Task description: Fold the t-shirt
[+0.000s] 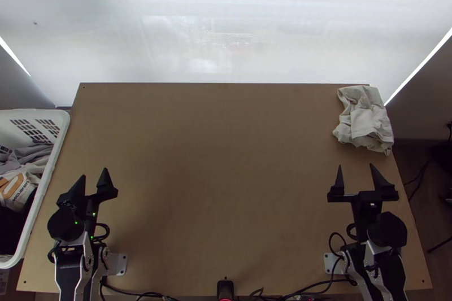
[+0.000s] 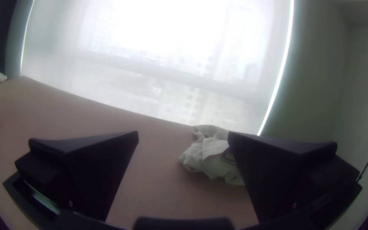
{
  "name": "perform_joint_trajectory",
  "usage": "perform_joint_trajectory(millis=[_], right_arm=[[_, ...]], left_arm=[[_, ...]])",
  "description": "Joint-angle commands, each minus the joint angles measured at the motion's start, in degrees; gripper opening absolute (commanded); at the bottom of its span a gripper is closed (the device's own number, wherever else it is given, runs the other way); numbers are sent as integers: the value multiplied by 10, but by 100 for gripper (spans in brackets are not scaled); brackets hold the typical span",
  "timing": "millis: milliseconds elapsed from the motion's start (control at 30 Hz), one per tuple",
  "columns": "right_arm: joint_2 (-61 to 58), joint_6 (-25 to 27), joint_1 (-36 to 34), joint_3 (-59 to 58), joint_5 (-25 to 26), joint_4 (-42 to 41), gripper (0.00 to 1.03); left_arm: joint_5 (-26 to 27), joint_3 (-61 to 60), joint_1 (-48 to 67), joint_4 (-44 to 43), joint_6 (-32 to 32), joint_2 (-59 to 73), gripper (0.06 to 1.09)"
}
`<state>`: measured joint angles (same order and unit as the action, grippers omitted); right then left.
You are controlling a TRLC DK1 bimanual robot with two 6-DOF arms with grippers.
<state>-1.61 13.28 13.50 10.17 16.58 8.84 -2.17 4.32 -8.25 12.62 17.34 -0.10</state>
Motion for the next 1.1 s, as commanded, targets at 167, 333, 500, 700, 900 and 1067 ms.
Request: perform_joint_trajectory(millis=[167,333,500,700,900,1067], right_arm=[[-129,-48,-4,102,52,2,98],[-158,-64,-4,141,73,33,98],[-170,-64,-5,160,95,68,98],[-183,-91,-5,187,109,112,98],[-260,-172,-14,255,110,172,98],[-327,-213,-15,315,110,203,98]], left_arm=[[0,0,21,1,19,0,104],[1,0,22,1,19,0,104],[-54,3,25,-5,1,0,104],[-107,19,96,-36,-93,0,104],[-109,55,117,-21,-99,31,104],[-110,97,75,-40,-122,73,104]])
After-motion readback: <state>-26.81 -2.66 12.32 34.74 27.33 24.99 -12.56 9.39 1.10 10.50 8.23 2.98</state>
